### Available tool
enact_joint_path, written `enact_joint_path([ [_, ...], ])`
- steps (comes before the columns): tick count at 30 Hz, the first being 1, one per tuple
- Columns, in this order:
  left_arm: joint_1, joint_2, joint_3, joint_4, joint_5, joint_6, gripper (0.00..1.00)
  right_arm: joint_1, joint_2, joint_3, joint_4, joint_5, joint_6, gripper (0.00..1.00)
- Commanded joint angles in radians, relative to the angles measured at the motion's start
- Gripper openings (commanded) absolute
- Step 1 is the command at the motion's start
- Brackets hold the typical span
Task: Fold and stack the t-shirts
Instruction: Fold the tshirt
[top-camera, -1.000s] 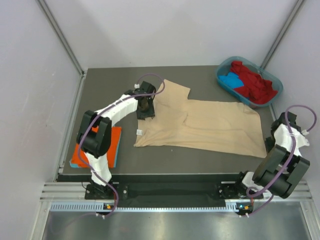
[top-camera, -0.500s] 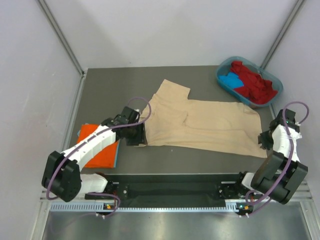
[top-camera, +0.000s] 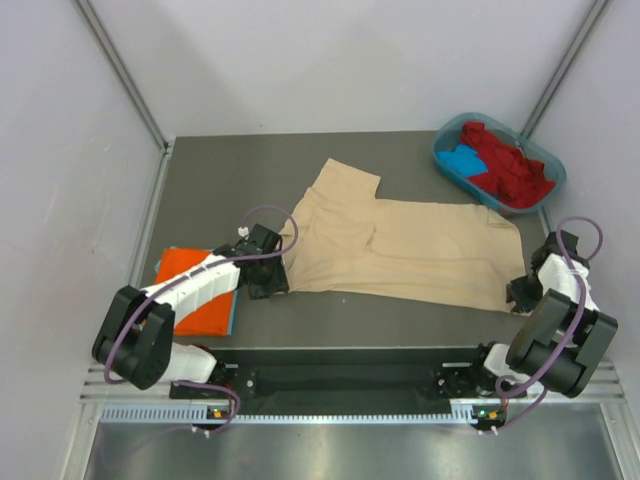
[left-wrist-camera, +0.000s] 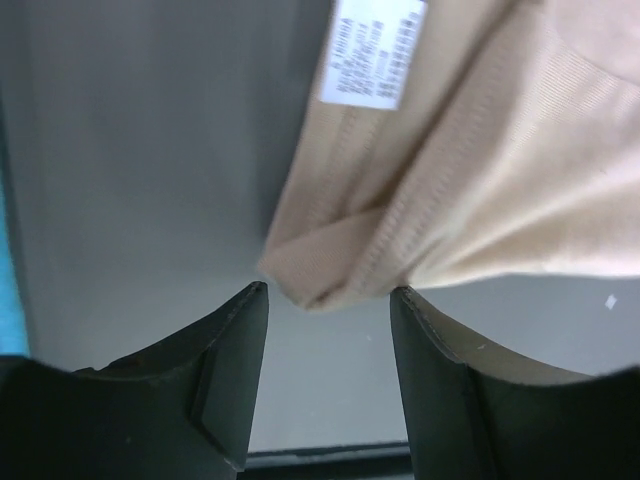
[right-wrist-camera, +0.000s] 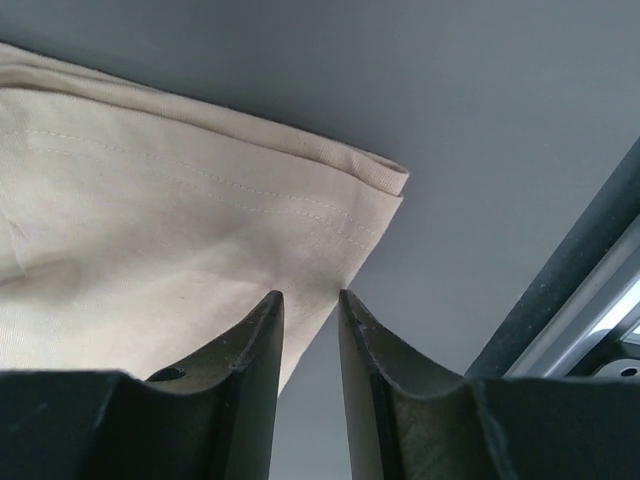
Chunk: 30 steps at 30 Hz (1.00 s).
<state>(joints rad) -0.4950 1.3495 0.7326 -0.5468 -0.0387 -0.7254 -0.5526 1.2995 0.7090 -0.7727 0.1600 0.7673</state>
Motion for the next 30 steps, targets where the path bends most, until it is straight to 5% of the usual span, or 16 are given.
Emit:
enact_joint_path([
  [1, 0.006, 0.023, -0.013, 0.068, -0.087, -0.017, 0.57, -0.006, -0.009, 0.004, 0.032, 0.039, 0.020, 0.30],
  [21, 0.027, 0.092, 0.051, 0.065, -0.173, 0.015, 0.50, -0.043, 0.003, -0.069, 0.112, 0.142, 0.040, 0.27],
  [23, 0.029, 0.099, 0.059, 0.061, -0.182, 0.014, 0.40, -0.050, 0.010, -0.072, 0.121, 0.153, 0.038, 0.20],
  [25, 0.029, 0.106, 0.073, 0.044, -0.197, 0.014, 0.32, -0.059, 0.023, -0.072, 0.124, 0.161, 0.027, 0.02],
  [30, 0.029, 0.103, 0.117, -0.036, -0.243, 0.027, 0.07, -0.066, 0.027, -0.043, 0.098, 0.186, -0.003, 0.00],
])
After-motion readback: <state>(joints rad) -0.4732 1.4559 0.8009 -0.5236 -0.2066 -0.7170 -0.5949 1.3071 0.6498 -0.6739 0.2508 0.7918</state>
